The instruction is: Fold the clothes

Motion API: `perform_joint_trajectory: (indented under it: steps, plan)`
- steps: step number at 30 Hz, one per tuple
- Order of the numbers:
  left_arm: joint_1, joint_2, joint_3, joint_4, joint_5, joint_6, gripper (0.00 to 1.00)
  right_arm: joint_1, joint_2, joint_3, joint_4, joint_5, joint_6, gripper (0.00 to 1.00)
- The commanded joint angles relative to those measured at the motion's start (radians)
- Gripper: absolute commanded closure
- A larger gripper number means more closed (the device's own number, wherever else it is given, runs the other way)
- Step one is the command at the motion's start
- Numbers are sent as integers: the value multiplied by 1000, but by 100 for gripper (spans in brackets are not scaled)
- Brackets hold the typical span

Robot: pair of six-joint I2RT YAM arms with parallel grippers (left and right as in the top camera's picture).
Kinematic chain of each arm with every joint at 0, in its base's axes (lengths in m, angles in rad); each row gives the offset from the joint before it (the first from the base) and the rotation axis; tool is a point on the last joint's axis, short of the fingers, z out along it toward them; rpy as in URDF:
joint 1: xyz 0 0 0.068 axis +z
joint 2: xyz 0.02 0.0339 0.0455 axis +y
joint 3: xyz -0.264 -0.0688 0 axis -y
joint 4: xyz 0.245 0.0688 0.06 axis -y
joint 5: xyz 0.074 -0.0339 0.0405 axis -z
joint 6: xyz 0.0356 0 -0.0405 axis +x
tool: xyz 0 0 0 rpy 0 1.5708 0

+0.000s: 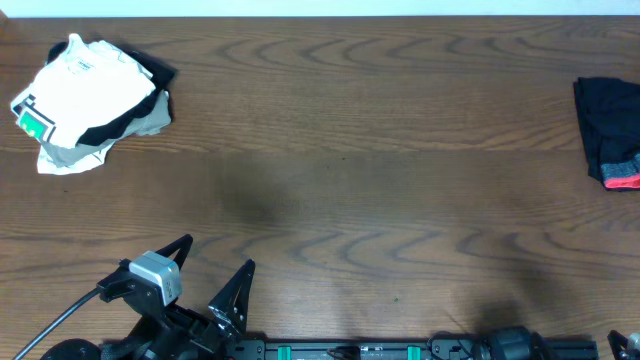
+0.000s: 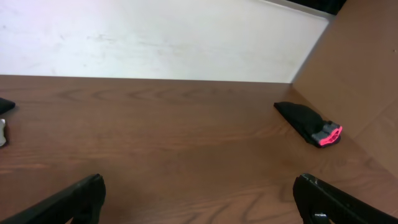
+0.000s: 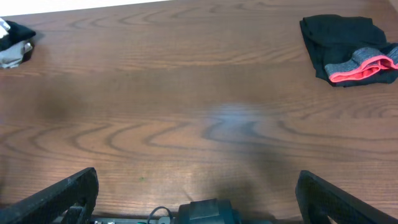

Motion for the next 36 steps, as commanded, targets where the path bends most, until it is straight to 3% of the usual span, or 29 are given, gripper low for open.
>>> perform_joint_trajectory:
  steps: [1, 6, 15, 36]
  plan:
    - [0, -3, 2, -2, 21, 9, 2, -20, -1, -1, -3, 13, -14, 1]
    - [0, -3, 2, -2, 21, 10, 2, -77, -17, -1, 10, 25, -15, 1]
    - [0, -3, 2, -2, 21, 9, 2, -122, -97, -48, 208, 61, -64, 1]
    - [0, -3, 2, -2, 21, 10, 2, -119, -337, -809, 881, -53, -75, 1]
